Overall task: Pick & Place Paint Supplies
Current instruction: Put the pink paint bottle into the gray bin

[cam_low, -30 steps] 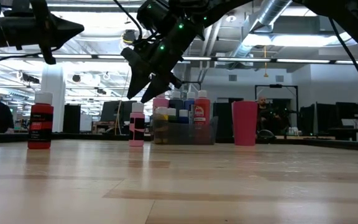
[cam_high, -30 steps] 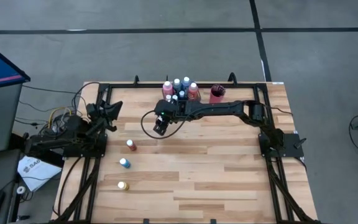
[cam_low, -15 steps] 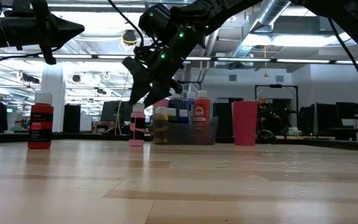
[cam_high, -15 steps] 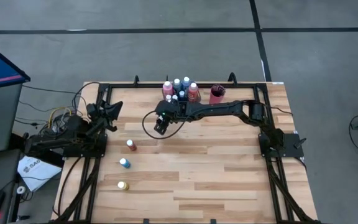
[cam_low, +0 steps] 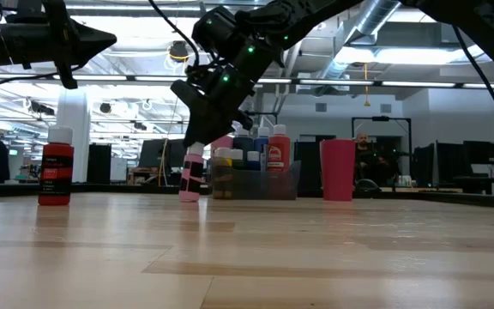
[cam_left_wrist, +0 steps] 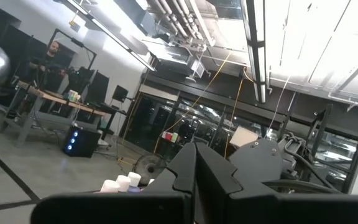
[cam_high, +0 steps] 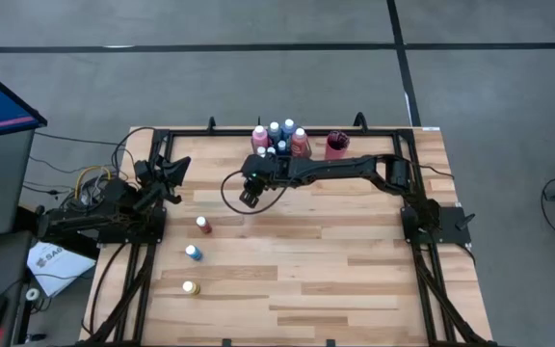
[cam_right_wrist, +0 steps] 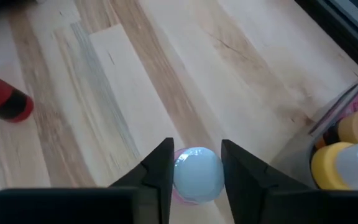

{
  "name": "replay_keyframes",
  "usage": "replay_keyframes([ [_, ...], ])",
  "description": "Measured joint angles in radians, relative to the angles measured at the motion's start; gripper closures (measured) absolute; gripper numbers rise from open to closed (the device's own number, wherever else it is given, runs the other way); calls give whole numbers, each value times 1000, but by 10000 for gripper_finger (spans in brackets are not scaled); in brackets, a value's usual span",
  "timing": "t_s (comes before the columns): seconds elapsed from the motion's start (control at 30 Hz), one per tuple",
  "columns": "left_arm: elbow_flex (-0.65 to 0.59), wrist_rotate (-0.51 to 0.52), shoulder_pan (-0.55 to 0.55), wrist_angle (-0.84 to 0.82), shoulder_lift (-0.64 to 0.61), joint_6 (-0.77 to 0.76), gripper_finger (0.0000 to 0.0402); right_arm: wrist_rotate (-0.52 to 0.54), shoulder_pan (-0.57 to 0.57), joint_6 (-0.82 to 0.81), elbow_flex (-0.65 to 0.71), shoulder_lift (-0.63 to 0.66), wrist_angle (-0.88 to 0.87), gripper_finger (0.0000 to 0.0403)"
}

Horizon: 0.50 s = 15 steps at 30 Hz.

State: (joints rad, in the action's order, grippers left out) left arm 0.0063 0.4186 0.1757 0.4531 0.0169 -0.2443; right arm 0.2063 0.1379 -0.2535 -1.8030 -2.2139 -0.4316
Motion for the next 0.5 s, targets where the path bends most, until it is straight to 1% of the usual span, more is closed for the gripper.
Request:
replay_keyframes([
  [0.17, 0, 0, 0, 0, 0, 0, 400, 1, 0, -6, 0, 0, -1, 302],
  [0.27, 0, 0, 0, 0, 0, 0, 400, 0, 2, -10, 1, 27, -24, 302],
  [0.5, 0, 0, 0, 1, 0, 0, 400, 13, 46, -5, -2, 195, -76, 302],
])
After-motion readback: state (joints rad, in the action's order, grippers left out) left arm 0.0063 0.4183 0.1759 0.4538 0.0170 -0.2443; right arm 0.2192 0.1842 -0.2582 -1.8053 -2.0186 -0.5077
